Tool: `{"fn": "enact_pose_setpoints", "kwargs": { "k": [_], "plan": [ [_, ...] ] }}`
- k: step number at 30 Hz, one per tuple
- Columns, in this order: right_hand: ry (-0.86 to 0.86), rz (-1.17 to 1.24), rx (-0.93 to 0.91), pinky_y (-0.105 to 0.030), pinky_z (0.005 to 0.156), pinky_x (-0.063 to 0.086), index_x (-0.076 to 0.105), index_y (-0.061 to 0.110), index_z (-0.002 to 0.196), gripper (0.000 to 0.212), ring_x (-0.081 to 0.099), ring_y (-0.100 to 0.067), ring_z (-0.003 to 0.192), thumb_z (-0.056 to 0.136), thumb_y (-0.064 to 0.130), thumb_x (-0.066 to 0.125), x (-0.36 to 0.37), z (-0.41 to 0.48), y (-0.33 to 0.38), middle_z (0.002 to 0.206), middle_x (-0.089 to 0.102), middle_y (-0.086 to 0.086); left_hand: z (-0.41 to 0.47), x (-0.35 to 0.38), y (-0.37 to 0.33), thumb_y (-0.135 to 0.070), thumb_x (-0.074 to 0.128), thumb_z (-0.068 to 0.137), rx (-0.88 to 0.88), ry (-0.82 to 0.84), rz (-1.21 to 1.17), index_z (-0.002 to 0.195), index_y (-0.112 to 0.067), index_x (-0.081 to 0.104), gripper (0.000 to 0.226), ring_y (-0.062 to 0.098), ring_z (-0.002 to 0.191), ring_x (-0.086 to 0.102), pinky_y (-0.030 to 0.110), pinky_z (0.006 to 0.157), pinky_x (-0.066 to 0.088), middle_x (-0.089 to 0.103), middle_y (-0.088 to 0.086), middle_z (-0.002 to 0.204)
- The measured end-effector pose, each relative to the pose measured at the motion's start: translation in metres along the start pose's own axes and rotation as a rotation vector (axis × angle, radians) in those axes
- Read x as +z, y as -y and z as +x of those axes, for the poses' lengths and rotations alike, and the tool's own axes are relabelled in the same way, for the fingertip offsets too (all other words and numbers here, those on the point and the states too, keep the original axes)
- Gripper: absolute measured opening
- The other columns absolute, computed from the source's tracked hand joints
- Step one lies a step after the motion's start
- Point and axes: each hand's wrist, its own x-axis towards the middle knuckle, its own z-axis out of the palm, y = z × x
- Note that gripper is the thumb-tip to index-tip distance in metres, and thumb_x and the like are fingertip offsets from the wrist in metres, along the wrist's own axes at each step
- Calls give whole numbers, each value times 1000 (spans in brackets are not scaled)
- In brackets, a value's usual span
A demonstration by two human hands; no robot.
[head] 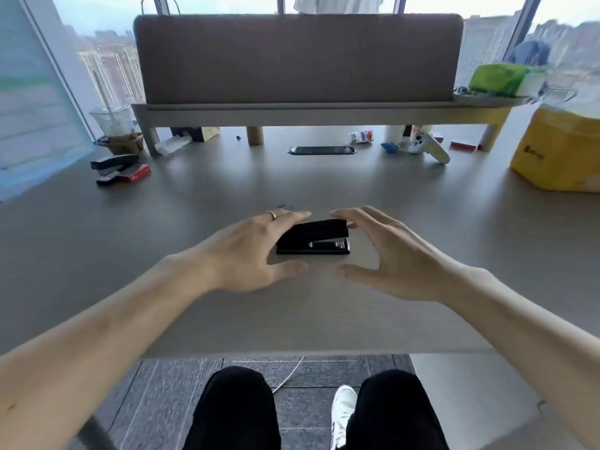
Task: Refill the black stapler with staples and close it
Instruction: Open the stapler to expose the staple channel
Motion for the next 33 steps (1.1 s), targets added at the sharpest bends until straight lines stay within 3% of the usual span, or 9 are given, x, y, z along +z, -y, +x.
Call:
{"fn": "enact_pose_setpoints", "kwargs": {
  "k": [4,8,14,16,21,24,27,30,33],
  "plan": [
    [-52,124,106,-24,101,47,38,27,157,83,59,-6,118,87,42,80,14,11,-12,143,58,8,17,14,3,-61,61,91,-16,-62,-21,158,-29,36,78,17,144,49,40,116,42,48,-2,159],
    [-92,201,175,-20,85,51,43,27,152,75,69,-12,93,87,31,81,24,31,-20,109,75,7,47,29,-8,-49,65,91,51,-194,-89,134,-22,60,51,20,113,66,40,94,54,69,-3,122],
    [-169,397,248,-19,80,54,52,32,143,72,74,-11,85,81,25,87,39,35,-27,94,78,8,64,45,-25,-44,65,95,15,-390,-190,111,-22,64,27,13,96,68,38,82,55,71,-10,101],
    [-173,384,262,-8,76,48,53,35,140,72,72,-5,84,79,26,89,38,35,-29,93,78,11,62,40,-19,-38,64,99,-31,-530,-399,109,-17,64,23,0,87,65,24,81,52,69,-16,91],
    [-159,392,292,-4,80,47,57,36,138,70,71,-1,88,77,28,91,39,35,-29,95,76,18,36,34,3,-37,43,105,-175,-857,-1094,98,-22,53,19,28,88,70,47,89,55,70,6,90],
    [-162,380,282,-6,82,48,58,36,138,68,70,-1,89,78,29,90,40,34,-30,94,75,22,15,27,23,-25,38,107,-488,-899,-1401,89,-22,50,22,26,86,77,47,88,58,74,4,81],
    [-164,356,279,-9,85,49,58,36,137,66,70,-1,89,79,32,89,39,34,-29,96,75,22,-6,26,52,-16,47,104,-619,-725,-892,87,-31,62,27,37,113,68,37,86,49,72,6,104],
    [-160,352,276,-9,85,49,59,37,136,64,70,0,91,79,33,89,40,35,-29,97,76,21,-15,12,53,-8,56,98,-318,-561,-6,108,-19,71,21,32,124,59,35,102,42,65,8,132],
    [-161,356,279,-4,84,47,59,37,135,62,69,3,93,80,33,88,40,34,-27,97,76,23,-5,-5,32,-25,54,98,-65,-331,246,124,-17,69,31,27,123,65,35,105,44,69,0,135]
  ]
}}
